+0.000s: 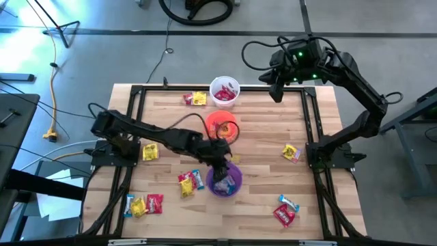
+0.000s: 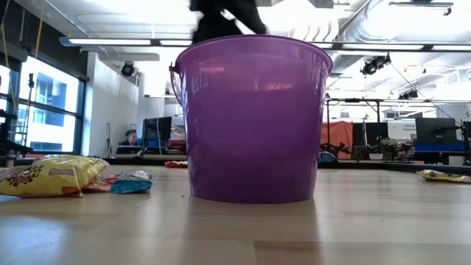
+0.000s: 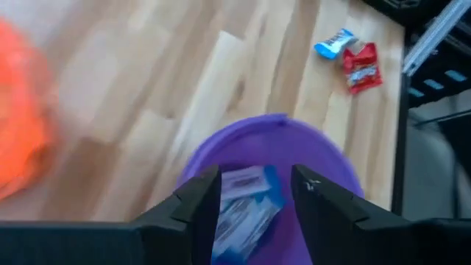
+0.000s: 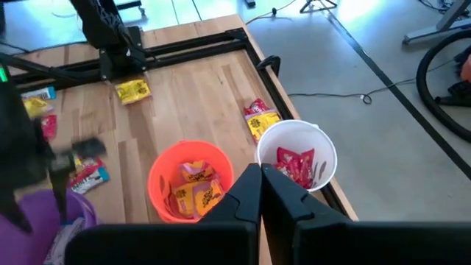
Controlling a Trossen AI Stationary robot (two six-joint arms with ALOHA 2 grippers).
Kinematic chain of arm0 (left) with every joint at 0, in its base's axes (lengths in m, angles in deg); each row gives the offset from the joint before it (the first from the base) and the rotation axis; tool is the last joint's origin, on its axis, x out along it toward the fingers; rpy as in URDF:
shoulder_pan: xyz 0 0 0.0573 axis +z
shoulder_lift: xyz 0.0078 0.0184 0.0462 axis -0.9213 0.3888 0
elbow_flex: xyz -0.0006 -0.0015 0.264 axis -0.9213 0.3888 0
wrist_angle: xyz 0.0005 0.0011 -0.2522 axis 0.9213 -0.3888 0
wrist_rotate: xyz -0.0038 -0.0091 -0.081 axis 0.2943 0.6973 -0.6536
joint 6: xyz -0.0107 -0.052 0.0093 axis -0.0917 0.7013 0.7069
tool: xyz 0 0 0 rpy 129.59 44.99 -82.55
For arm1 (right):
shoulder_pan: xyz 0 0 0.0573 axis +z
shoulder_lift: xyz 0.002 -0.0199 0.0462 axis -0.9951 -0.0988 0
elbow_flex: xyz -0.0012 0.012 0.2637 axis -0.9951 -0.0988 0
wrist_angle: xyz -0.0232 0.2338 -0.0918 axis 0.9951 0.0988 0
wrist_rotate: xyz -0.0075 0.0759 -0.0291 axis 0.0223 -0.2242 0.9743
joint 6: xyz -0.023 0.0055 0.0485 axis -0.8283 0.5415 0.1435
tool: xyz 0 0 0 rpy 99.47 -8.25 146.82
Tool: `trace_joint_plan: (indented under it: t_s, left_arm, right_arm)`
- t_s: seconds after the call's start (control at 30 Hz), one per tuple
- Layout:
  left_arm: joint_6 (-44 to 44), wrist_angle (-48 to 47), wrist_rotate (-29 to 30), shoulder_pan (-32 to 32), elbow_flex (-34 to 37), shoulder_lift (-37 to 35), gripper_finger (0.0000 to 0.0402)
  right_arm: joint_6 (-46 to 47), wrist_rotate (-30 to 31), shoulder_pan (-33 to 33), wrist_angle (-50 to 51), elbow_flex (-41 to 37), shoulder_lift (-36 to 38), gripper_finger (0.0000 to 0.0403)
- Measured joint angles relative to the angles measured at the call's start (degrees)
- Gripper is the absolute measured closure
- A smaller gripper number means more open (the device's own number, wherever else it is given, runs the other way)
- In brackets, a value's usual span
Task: Sort candy
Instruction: Put the yellow candy into the orange bucket
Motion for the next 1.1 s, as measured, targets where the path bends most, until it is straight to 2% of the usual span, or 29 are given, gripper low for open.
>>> trace_joint_plan:
  t_s: [0.13, 0.27, 0.43, 0.5, 0.6, 0.77, 0.97, 1.1]
  left_arm:
    - [-0.5, -8.92, 3.21, -1.58, -0.02, -6.52, 0.0256]
    - [2.93, -18.7, 3.31, -5.13, -0.02, -11.87, 0.0271]
    - [10.27, -30.07, 3.8, -13.88, 1.73, -12.31, 0.0293]
    - [12.81, -29.05, 3.97, -17.04, 4.46, -11.9, 0.0309]
    - [17.03, -21.6, 3.01, -20.33, 10.79, -11.65, 0.0338]
    - [21.83, -8.92, 3.9, -21.21, 19.92, -11.49, 0.0393]
    - [21.34, -6.44, 2.7, -19.16, 24.64, -11.57, 0.0388]
    - [19.84, -6.74, 0.23, -17.25, 26.28, -11.57, 0.0362]
  right_arm:
    - [-0.45, 0.01, 0.0, 0.44, 0.0, -0.02, 0.0403]
    - [-0.44, 0.02, 0.0, 0.84, 0.0, -0.02, 0.0403]
    - [0.52, 0.01, 0.25, 2.18, 0.0, -0.02, 0.0403]
    - [0.94, 0.07, 0.84, 2.8, 0.0, -0.02, 0.0403]
    - [1.31, 0.06, 2.58, 3.42, 0.0, -0.02, 0.0403]
    - [1.16, -0.34, 6.44, -0.79, -2.44, 0.61, 0.0403]
    - [5.1, -1.18, 9.94, -12.39, -18.78, 5.94, 0.0403]
    - [10.5, -1.99, 12.67, -22.5, -31.19, 10.79, 0.0403]
